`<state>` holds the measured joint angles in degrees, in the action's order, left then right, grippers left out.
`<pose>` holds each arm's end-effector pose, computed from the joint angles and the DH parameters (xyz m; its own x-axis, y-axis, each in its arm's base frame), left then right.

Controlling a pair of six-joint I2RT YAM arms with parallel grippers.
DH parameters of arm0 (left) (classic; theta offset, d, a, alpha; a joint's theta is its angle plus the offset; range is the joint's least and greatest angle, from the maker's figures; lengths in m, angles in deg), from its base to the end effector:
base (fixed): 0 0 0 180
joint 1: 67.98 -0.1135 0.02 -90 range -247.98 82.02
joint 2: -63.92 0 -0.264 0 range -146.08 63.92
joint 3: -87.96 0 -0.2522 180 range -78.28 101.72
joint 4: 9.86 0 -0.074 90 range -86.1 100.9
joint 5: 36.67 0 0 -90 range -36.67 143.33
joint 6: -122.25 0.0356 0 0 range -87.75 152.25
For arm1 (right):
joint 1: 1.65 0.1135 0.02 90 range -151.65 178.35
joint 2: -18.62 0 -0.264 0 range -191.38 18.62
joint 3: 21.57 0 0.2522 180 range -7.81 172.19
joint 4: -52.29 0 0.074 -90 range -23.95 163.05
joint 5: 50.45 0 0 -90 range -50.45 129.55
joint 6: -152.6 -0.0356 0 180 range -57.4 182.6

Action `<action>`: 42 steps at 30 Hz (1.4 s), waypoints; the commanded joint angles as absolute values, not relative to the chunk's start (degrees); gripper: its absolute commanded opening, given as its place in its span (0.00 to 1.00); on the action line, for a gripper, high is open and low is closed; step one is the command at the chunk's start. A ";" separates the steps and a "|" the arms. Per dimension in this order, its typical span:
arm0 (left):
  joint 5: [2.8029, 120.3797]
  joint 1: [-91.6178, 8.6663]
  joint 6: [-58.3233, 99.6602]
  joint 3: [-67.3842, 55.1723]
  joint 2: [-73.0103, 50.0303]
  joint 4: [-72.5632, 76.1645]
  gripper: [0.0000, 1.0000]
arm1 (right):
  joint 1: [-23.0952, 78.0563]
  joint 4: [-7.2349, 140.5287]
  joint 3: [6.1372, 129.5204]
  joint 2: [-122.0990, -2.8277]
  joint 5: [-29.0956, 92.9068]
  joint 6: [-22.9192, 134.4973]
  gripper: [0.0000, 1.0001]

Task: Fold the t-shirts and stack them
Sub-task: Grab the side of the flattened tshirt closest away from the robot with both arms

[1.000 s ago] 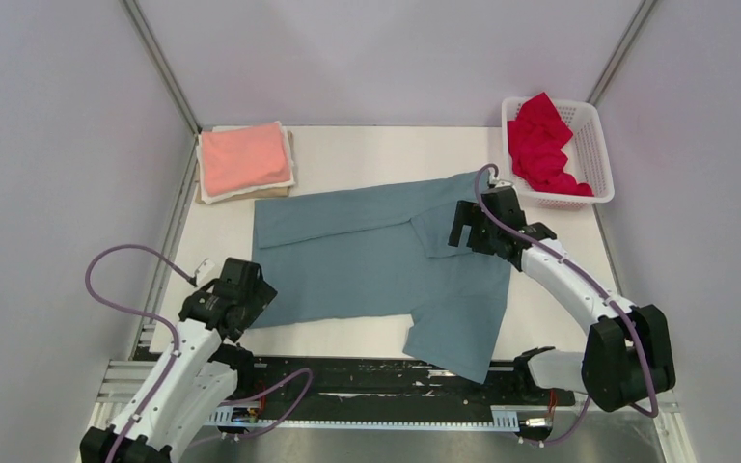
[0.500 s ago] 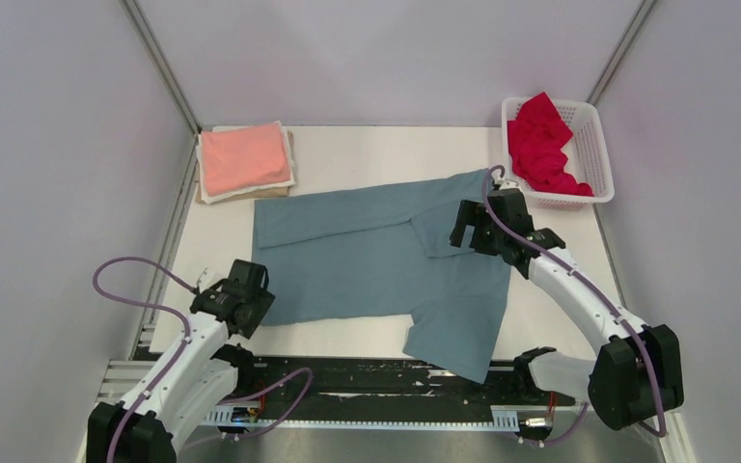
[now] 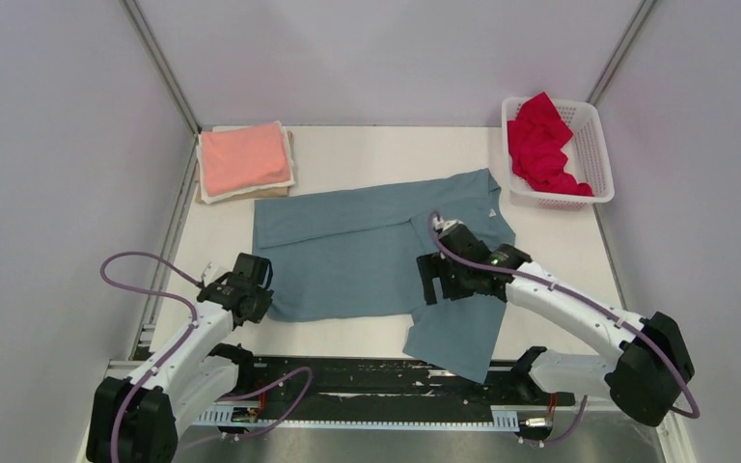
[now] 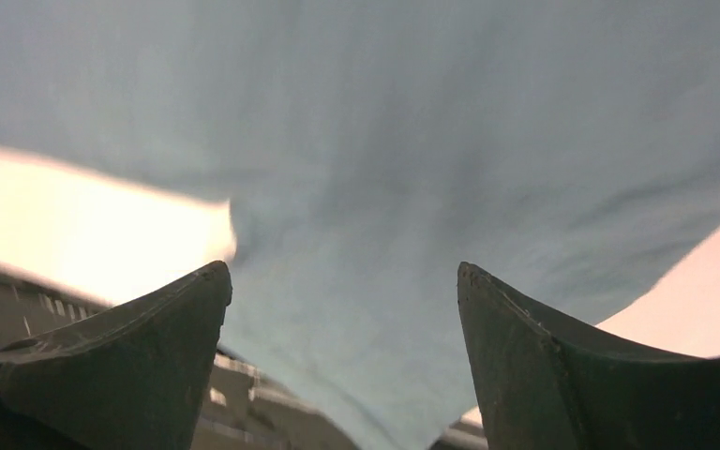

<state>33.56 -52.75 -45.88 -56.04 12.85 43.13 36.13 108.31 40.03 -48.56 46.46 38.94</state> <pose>0.1361 -0.0246 0.1536 -0.3067 -0.8710 -0.3839 -0.8501 0.4321 -0.3011 0.1770 0.1318 0.2361 -0.8627 -0.1647 -0.4781 -0.2366 0.9670 0.0939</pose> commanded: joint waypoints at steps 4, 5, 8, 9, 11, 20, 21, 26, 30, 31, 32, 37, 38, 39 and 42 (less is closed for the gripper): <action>34.18 -52.74 -45.50 -57.17 11.94 41.12 0.00 | 54.27 122.15 34.70 -49.17 40.53 30.81 0.82; 34.26 -52.80 -45.34 -57.18 11.96 41.06 0.00 | 56.59 122.10 33.19 -48.95 38.71 29.01 0.81; 34.52 -52.78 -44.57 -57.07 12.07 40.65 0.00 | 59.70 122.68 29.81 -49.00 37.95 24.85 0.79; 34.56 -52.78 -44.48 -57.04 12.07 40.60 0.00 | 60.01 122.90 29.13 -49.16 38.40 23.60 0.79; 34.58 -52.78 -44.22 -57.12 12.11 40.47 0.00 | 60.18 121.92 28.12 -49.62 39.43 21.29 0.78; 35.03 -52.77 -43.47 -56.98 12.17 39.93 0.00 | 60.15 114.06 26.21 -53.26 50.55 14.48 0.61; 35.02 -52.77 -43.50 -57.00 12.22 39.96 0.00 | 60.14 113.93 26.14 -53.62 51.17 13.96 0.59; 34.90 -52.82 -43.52 -57.00 12.32 40.24 0.00 | 60.17 113.69 25.70 -53.60 51.03 12.87 0.28; 34.94 -52.80 -43.34 -56.57 13.04 40.68 0.00 | 60.15 114.57 26.07 -51.82 49.34 13.24 0.15; 34.95 -52.84 -42.99 -56.35 13.43 40.78 0.00 | 60.14 115.27 26.49 -51.35 49.40 13.26 0.11; 34.91 -52.81 -42.90 -56.24 13.71 40.84 0.00 | 60.22 116.02 27.09 -50.89 49.76 13.40 0.06; 34.94 -52.84 -40.86 -55.47 15.86 39.64 0.00 | 58.16 119.56 32.24 -50.95 54.08 15.97 0.00; 34.91 -52.81 -40.60 -55.23 15.98 39.42 0.00 | 57.21 119.99 33.29 -51.29 54.85 16.86 0.00; 34.85 -52.78 -40.11 -54.63 16.14 39.37 0.00 | 56.11 120.17 34.39 -51.60 55.74 17.97 0.00; 34.12 -52.83 -39.17 -52.66 15.92 39.02 0.00 | 52.11 120.36 38.90 -52.77 59.41 21.45 0.00</action>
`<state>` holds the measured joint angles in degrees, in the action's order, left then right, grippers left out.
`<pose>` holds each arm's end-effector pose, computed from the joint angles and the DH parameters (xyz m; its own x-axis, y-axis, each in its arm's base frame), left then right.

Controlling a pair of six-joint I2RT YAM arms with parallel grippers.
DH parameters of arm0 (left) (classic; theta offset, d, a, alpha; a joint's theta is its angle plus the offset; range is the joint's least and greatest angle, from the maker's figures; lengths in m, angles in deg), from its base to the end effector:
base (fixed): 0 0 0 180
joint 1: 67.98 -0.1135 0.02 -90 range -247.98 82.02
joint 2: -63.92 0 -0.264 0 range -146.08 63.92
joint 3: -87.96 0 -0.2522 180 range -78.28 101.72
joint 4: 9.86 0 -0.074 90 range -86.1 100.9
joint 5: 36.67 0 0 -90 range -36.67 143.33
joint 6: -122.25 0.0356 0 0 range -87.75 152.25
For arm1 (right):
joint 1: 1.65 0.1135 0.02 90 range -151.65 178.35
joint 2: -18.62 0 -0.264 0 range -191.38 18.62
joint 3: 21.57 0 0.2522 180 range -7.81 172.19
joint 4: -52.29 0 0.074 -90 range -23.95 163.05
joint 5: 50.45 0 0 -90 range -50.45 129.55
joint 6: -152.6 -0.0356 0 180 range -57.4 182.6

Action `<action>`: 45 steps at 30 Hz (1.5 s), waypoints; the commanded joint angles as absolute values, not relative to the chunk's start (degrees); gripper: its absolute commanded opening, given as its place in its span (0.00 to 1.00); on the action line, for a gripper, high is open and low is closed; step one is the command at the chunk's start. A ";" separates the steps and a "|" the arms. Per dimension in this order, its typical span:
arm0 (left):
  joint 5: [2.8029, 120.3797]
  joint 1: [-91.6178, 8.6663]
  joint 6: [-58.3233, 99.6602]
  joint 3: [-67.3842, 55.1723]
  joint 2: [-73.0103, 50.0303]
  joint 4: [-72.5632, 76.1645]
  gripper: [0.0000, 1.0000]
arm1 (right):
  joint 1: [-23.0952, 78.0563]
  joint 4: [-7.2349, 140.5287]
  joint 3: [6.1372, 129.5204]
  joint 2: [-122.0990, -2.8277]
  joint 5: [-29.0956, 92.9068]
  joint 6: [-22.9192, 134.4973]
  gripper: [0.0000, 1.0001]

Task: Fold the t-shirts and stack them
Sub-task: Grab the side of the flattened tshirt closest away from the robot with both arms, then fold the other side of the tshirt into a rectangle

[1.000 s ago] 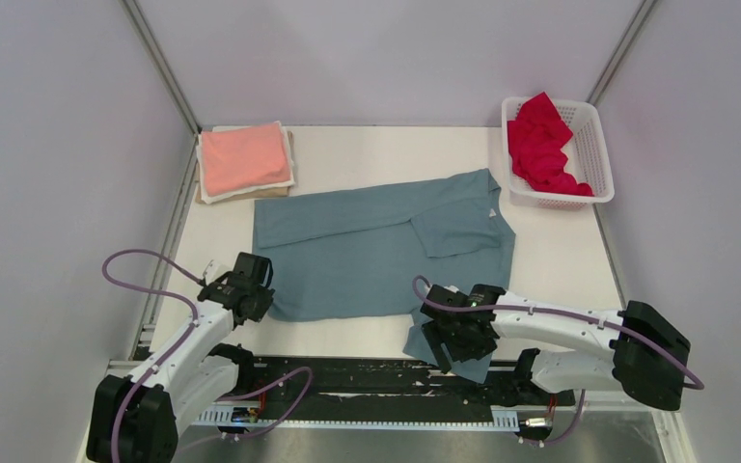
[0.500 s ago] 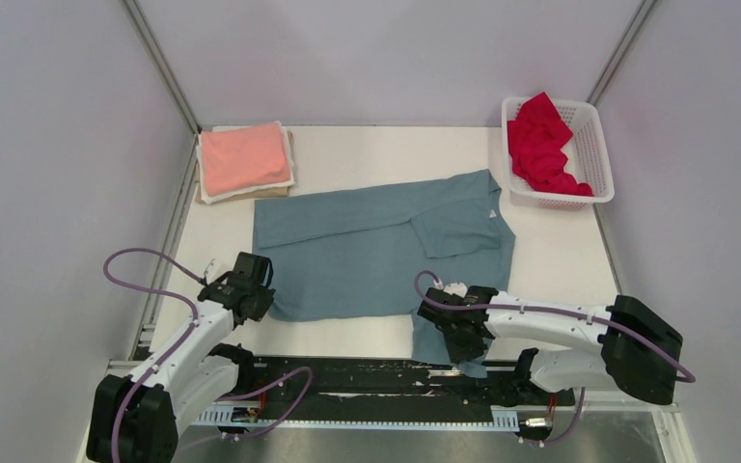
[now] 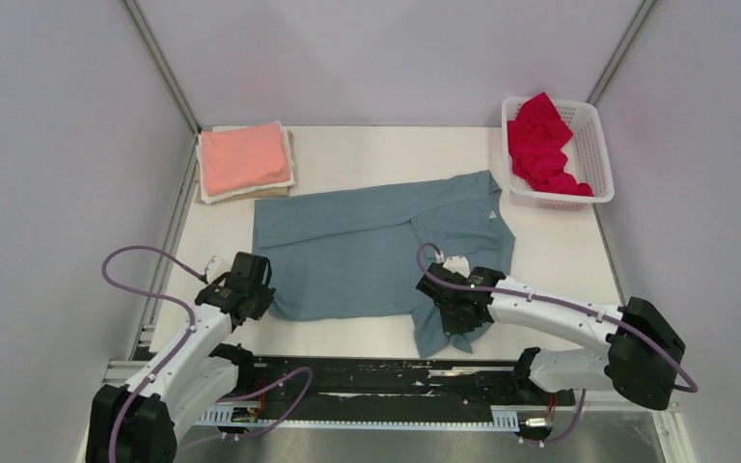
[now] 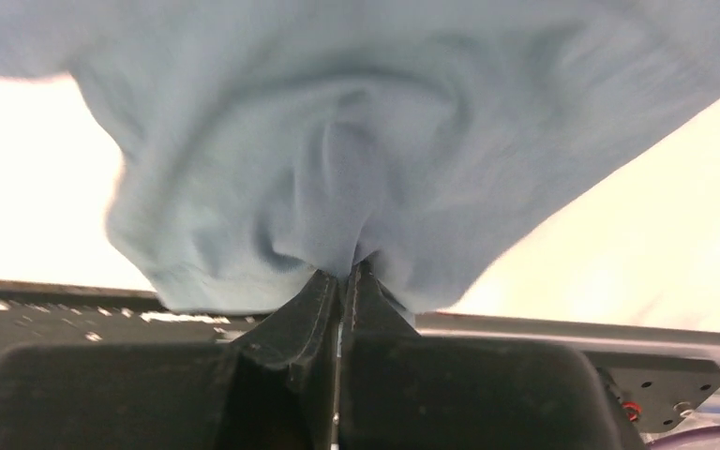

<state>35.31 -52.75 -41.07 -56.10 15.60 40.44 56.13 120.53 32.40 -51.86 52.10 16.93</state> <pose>0.1383 -0.0262 0.1608 -0.3541 -0.8477 -0.3950 -0.7888 0.4976 -0.3608 0.1044 0.1512 0.1824 -0.9541 -0.2044 -0.2187 -0.1899 0.9781 -0.0858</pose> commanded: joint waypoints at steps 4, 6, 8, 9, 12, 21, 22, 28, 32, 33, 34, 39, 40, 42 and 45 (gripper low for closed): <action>32.61 -52.86 -37.84 -49.51 14.03 38.53 0.00 | 45.81 119.18 46.04 -55.38 62.22 26.62 0.00; 32.00 -53.16 -37.09 -48.05 12.46 38.04 0.00 | 43.14 118.21 48.85 -57.03 62.99 28.81 0.00; 32.58 -54.51 -35.83 -46.64 10.54 36.88 0.00 | 40.12 117.26 51.57 -58.96 62.54 30.79 0.00; 32.80 -54.96 -35.50 -46.20 9.85 36.39 0.00 | 38.95 116.59 52.79 -60.09 62.57 31.33 0.00; 34.10 -57.04 -34.01 -44.06 6.06 33.94 0.00 | 35.57 114.16 55.64 -62.51 62.16 33.76 0.00; 33.82 -60.57 -31.55 -36.17 -5.11 32.52 0.00 | 29.51 107.99 64.45 -72.76 60.07 42.73 0.00; 33.95 -60.93 -31.42 -35.82 -5.75 32.54 0.00 | 28.90 107.91 65.42 -73.72 60.06 43.28 0.00; 35.87 -63.55 -29.93 -32.05 -12.33 32.14 0.00 | 25.47 107.23 69.10 -77.98 59.85 45.61 0.00; 36.86 -64.20 -29.38 -29.78 -16.33 33.81 0.00 | 23.81 106.06 71.18 -79.65 60.09 47.38 0.00; 36.79 -64.44 -29.41 -29.46 -17.16 34.06 0.00 | 23.64 105.59 71.58 -79.70 60.55 48.00 0.00; 36.54 -64.49 -29.43 -29.39 -17.50 34.54 0.00 | 23.59 104.99 71.90 -79.74 60.85 48.57 0.00; 36.18 -64.85 -29.45 -30.71 -16.17 34.37 0.00 | 23.13 103.02 72.91 -79.73 60.50 51.41 0.00; 36.06 -64.83 -29.50 -31.14 -15.58 34.11 0.00 | 22.92 102.83 73.23 -79.94 60.49 51.67 0.00; 35.53 -64.88 -29.80 -31.32 -14.94 34.48 0.00 | 22.71 102.47 74.16 -80.73 59.82 52.55 0.00; 34.79 -64.88 -30.42 -31.46 -14.14 34.99 0.00 | 22.40 102.33 76.24 -82.70 59.48 53.89 0.00</action>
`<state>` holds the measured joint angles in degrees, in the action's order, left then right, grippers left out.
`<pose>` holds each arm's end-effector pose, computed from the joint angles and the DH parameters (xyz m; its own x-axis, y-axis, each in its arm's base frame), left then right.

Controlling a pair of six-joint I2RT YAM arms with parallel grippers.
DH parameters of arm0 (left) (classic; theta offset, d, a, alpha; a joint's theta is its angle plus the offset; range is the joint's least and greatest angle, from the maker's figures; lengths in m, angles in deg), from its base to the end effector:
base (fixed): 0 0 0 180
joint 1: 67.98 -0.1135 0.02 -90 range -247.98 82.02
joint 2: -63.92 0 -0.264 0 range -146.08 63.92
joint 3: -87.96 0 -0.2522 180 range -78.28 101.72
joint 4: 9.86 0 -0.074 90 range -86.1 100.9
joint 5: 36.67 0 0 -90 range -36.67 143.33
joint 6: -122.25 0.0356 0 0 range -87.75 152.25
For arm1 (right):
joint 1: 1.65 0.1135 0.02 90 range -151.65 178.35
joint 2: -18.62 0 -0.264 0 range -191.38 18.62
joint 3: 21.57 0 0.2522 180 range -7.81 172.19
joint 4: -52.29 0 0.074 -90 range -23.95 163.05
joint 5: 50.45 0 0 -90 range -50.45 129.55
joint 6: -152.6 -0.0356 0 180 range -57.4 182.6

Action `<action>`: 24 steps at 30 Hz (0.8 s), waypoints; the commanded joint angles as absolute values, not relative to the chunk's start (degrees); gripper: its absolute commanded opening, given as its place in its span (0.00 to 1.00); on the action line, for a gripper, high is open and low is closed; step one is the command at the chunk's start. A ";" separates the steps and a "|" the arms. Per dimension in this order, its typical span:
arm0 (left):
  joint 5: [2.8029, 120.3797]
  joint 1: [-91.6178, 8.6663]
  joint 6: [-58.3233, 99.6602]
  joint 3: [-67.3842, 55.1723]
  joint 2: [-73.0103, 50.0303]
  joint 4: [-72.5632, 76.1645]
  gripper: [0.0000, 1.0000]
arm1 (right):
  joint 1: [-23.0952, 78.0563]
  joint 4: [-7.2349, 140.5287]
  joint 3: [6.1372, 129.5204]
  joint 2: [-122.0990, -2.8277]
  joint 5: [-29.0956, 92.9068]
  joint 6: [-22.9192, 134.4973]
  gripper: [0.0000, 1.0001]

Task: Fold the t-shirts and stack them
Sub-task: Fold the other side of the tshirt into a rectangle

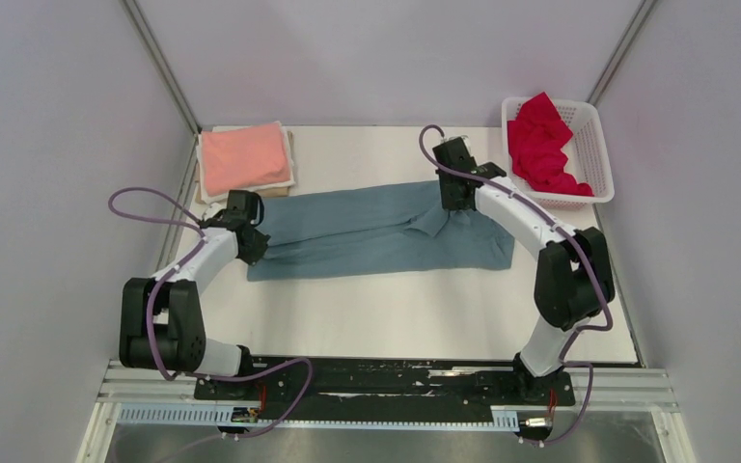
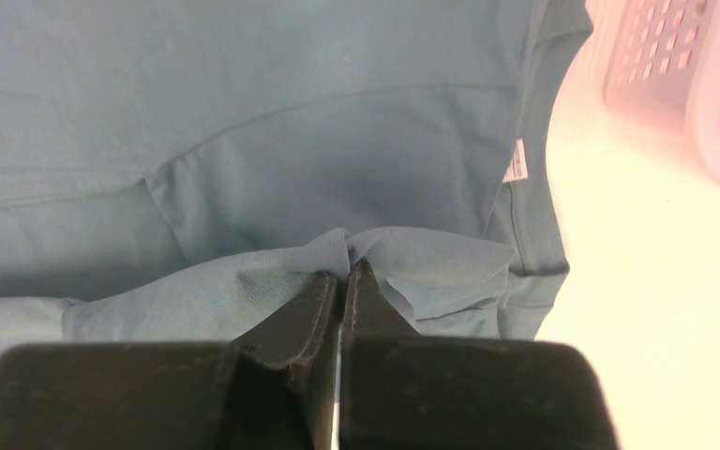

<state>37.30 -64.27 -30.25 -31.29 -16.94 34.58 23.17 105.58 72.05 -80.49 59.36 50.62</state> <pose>0.2615 -0.0071 0.1897 -0.3662 -0.8306 -0.4196 -0.8252 0.4982 -0.2660 0.3396 0.1438 0.2581 -0.8082 -0.1586 -0.5672 -0.0692 0.9820 -0.1759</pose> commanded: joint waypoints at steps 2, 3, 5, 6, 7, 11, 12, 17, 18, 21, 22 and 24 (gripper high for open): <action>34.42 -64.97 -30.83 -31.88 -13.42 34.94 0.00 | 21.94 102.36 77.72 -83.94 59.48 54.46 0.00; 34.19 -64.94 -31.38 -32.27 -12.96 34.84 0.00 | 21.67 102.35 78.41 -84.55 59.34 54.51 0.00; 33.94 -64.92 -31.72 -32.86 -12.53 34.24 0.00 | 21.03 102.35 79.76 -85.86 58.27 55.08 0.00; 33.83 -64.91 -31.91 -33.03 -12.54 33.86 0.00 | 20.70 102.35 80.46 -86.68 57.62 55.32 0.01; 33.82 -64.95 -32.06 -33.17 -12.81 33.69 0.00 | 20.48 102.35 81.11 -87.53 57.00 55.55 0.02; 33.97 -65.11 -32.36 -31.78 -15.79 34.07 0.17 | 19.92 102.36 84.87 -92.34 55.00 56.69 0.05; 34.10 -65.09 -32.31 -31.48 -16.85 34.30 0.23 | 19.70 102.35 86.46 -94.14 54.68 56.87 0.07; 34.20 -65.20 -31.91 -29.00 -17.49 34.84 0.90 | 17.36 102.57 103.30 -106.65 53.16 58.60 0.31; 34.46 -65.18 -31.49 -28.76 -16.51 34.93 0.95 | 16.82 103.12 108.10 -109.31 53.49 58.29 0.49; 34.72 -65.22 -30.57 -27.94 -13.25 35.64 1.00 | 16.42 108.84 120.30 -113.12 53.62 56.68 0.76; 34.77 -65.19 -30.17 -27.96 -11.34 35.99 1.00 | 16.60 108.79 119.39 -111.84 53.08 55.93 0.78; 34.96 -65.18 -29.16 -28.26 -8.75 36.31 1.00 | 16.63 106.12 112.21 -105.07 52.05 54.28 0.93</action>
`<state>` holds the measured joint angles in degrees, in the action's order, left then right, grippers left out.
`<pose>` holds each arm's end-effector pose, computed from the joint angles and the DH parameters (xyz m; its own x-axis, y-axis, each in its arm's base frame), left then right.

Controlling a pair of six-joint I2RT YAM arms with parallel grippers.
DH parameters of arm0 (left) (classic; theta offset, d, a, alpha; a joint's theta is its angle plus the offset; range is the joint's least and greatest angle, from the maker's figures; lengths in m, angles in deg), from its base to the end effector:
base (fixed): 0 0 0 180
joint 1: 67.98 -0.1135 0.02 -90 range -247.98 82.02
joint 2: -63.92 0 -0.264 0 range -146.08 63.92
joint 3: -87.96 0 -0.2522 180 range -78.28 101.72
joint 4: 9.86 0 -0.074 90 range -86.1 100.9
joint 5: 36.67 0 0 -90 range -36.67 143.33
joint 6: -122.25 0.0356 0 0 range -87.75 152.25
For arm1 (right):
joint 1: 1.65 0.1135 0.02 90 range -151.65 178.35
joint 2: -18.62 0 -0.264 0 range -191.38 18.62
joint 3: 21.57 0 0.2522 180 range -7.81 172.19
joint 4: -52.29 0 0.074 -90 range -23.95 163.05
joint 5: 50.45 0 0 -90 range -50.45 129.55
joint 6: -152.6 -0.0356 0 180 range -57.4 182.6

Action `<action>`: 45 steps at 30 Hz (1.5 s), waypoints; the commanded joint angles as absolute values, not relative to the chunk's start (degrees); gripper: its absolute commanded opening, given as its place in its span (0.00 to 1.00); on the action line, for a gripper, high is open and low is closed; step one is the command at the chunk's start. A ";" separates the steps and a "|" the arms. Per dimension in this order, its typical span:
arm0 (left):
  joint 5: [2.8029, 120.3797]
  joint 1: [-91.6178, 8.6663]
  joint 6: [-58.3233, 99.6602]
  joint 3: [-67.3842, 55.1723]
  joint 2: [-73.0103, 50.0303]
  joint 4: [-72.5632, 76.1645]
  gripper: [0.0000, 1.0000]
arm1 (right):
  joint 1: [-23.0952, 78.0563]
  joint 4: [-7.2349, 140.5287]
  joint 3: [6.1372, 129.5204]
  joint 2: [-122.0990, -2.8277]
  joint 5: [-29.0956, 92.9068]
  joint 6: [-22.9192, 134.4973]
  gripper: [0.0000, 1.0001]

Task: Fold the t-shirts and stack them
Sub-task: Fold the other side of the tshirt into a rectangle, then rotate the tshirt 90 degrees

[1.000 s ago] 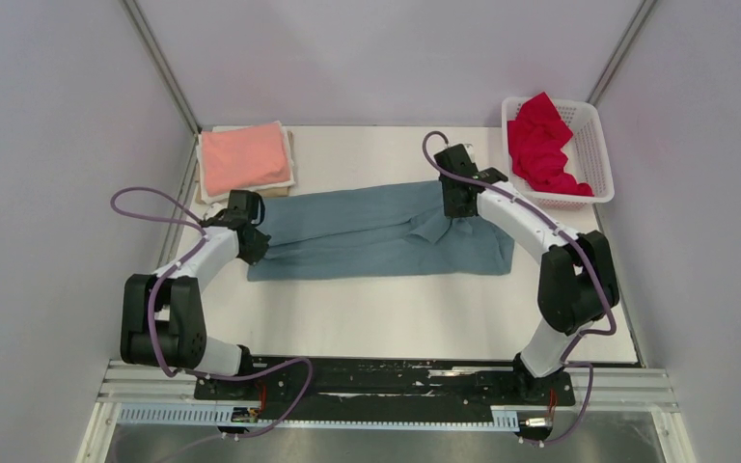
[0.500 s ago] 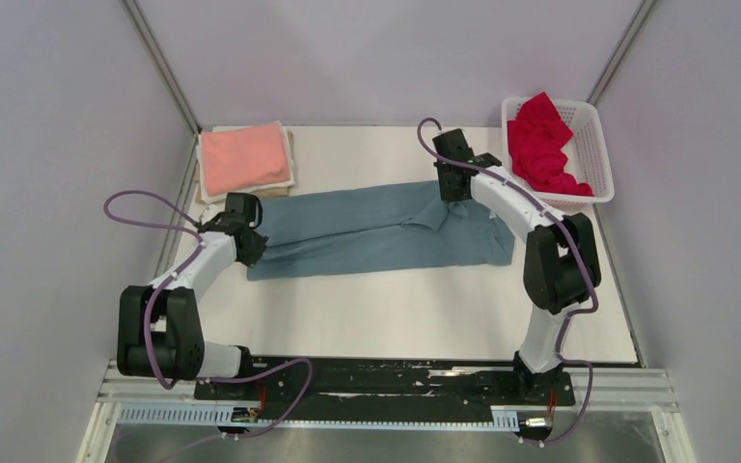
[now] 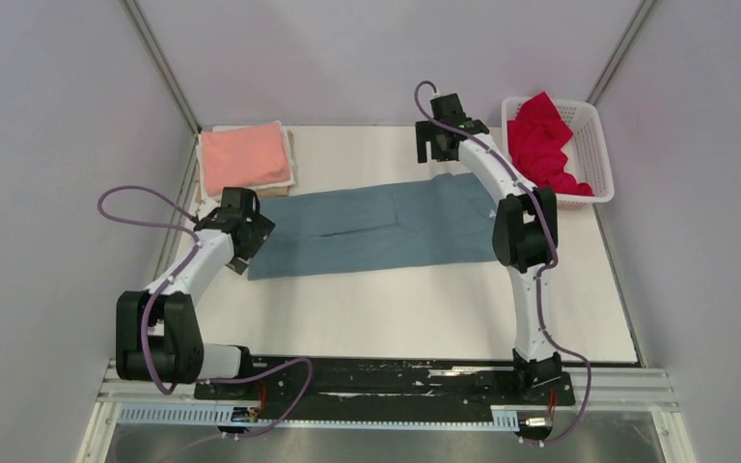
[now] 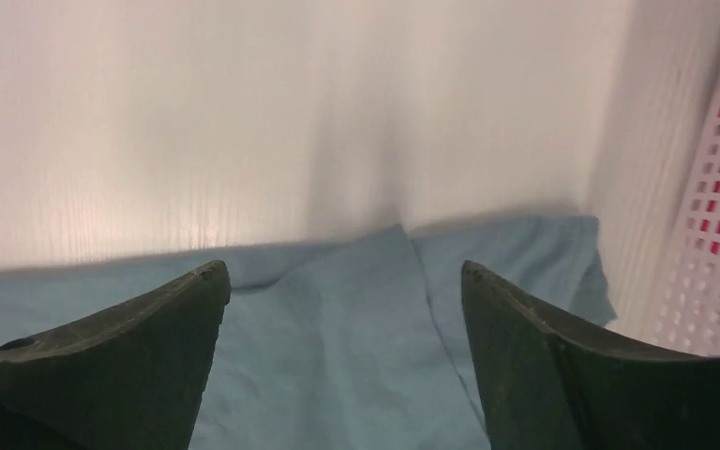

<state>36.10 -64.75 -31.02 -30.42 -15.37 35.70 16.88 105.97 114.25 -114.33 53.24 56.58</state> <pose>0.2601 -0.0041 0.1999 -0.3300 -0.8358 -0.4388 -0.8319 0.4772 -0.2833 0.4961 0.1574 0.2352 -0.7483 -0.1434 -0.6476 -0.0890 0.9892 -0.1161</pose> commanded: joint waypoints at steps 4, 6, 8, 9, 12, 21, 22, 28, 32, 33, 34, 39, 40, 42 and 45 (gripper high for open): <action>38.75 -65.15 -24.42 -27.86 -5.80 35.25 1.00 | 16.63 100.36 90.79 -91.48 51.09 49.93 1.00; 43.89 -64.74 -20.75 -28.00 -6.10 32.24 1.00 | 16.72 98.54 80.79 -85.12 49.80 45.94 1.00; 50.16 -63.58 -17.37 -27.31 -8.41 29.06 1.00 | 16.71 96.56 71.34 -79.67 47.24 41.81 1.00; 52.14 -62.88 -16.29 -26.69 -9.60 27.66 1.00 | 16.70 95.40 67.31 -77.43 45.55 40.17 1.00; 56.20 -58.31 -11.57 -20.51 -18.38 27.36 1.00 | 16.68 91.54 57.19 -72.78 41.09 35.74 1.00; 60.92 -54.97 -9.24 -8.75 -38.72 29.89 1.00 | 16.07 86.14 53.82 -78.81 43.53 28.15 1.00; 61.08 -54.60 -9.42 -9.85 -38.91 29.60 1.00 | 16.05 85.97 55.05 -80.65 44.24 28.12 1.00; 61.98 -51.03 -13.20 -21.85 -35.39 27.51 1.00 | 14.95 85.83 70.33 -96.05 43.59 30.63 1.00; 64.92 -44.11 -18.59 -32.34 -26.89 24.22 1.00 | 14.41 86.21 85.91 -106.77 40.71 33.49 1.00; 64.67 -40.81 -20.96 -33.70 -24.40 24.32 1.00 | 14.38 86.27 91.73 -109.74 39.35 34.34 1.00; 64.23 -39.01 -22.30 -34.01 -23.48 24.54 1.00 | 14.47 86.20 96.14 -112.42 37.06 34.88 1.00; 60.15 -27.05 -35.65 -35.47 -23.42 14.43 1.00 | 15.51 81.54 111.79 -125.69 27.12 29.29 0.98; 60.17 -26.16 -37.81 -35.08 -25.99 11.48 1.00 | 15.92 80.38 114.59 -128.09 27.18 28.33 0.98; 61.02 -24.02 -39.04 -32.40 -30.32 10.43 1.00 | 16.45 78.77 119.56 -132.78 26.00 26.26 0.98; 61.52 -22.05 -39.23 -27.00 -34.78 11.66 1.00 | 16.58 76.55 123.87 -135.74 26.11 24.10 0.98</action>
